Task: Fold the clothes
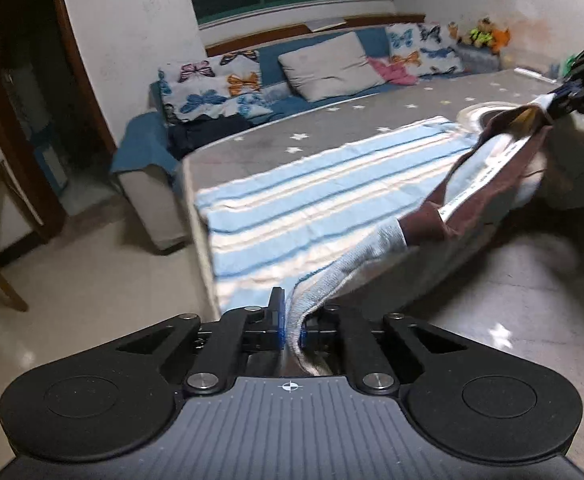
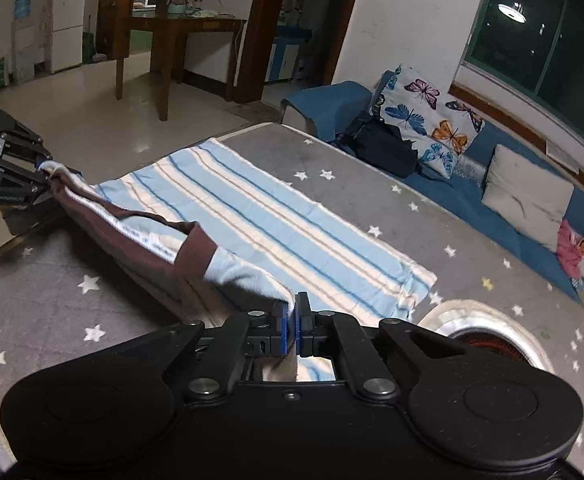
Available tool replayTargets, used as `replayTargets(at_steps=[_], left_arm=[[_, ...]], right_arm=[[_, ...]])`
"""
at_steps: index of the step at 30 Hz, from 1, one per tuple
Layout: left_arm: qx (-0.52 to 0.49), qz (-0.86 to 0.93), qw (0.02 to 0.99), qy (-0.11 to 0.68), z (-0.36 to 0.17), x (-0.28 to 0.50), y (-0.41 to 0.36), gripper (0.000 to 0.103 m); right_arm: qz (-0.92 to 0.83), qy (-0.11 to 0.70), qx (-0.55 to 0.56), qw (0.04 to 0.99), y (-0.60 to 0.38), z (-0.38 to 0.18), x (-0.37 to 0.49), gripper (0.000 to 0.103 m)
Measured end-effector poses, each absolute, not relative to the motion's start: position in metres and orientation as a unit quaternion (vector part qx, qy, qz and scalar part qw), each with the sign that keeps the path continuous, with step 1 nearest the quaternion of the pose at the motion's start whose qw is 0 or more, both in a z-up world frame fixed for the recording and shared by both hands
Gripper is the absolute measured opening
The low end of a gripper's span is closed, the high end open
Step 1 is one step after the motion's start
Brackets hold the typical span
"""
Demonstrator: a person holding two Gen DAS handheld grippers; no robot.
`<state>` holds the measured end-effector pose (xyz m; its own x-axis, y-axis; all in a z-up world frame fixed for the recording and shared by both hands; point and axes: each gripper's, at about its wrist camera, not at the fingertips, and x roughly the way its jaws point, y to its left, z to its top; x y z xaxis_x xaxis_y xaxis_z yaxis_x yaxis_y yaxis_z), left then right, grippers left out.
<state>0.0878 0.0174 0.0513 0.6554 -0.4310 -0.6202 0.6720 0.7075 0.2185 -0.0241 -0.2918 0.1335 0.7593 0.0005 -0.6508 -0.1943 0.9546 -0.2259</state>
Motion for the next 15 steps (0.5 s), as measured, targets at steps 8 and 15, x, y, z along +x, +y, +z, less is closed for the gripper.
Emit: replayTargets(at_steps=[8, 15], left_arm=[[0.155, -0.256, 0.932, 0.204, 0.183, 0.157, -0.019, 0.006], [0.101, -0.24, 0.961, 0.09, 0.305, 0.161, -0.035, 0.006]], right_arm=[[-0.025, 0.257, -0.191, 0.947, -0.309, 0.216, 0.034, 0.004], [-0.095, 0.115, -0.228, 0.962, -0.323, 0.327, 0.045, 0.004]])
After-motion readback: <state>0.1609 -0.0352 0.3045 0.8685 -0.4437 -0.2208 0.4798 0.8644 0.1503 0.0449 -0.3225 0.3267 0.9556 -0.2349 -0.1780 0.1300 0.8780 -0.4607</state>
